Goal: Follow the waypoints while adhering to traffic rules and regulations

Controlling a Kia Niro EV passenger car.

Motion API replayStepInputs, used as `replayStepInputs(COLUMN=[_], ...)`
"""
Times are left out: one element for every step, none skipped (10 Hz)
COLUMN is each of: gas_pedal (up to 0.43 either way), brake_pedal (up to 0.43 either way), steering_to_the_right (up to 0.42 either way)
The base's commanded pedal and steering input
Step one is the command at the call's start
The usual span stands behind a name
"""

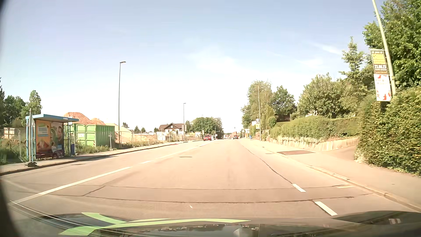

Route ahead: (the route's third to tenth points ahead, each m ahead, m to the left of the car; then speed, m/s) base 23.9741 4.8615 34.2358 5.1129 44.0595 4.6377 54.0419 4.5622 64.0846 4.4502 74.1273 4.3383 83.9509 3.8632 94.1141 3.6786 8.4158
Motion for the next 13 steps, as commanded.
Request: replayStepInputs(gas_pedal=[0.098,0.098,0.098,0.098,0.098,0.098,0.098,0.098,0.098,0.098,0.098,0.098,0.098], brake_pedal=[0.000,0.000,0.000,0.000,0.000,0.000,0.000,0.000,0.000,0.000,0.000,0.000,0.000], steering_to_the_right=[0.000,0.000,0.000,0.000,0.000,0.000,0.003,0.014,0.021,0.029,0.033,0.035,0.035])
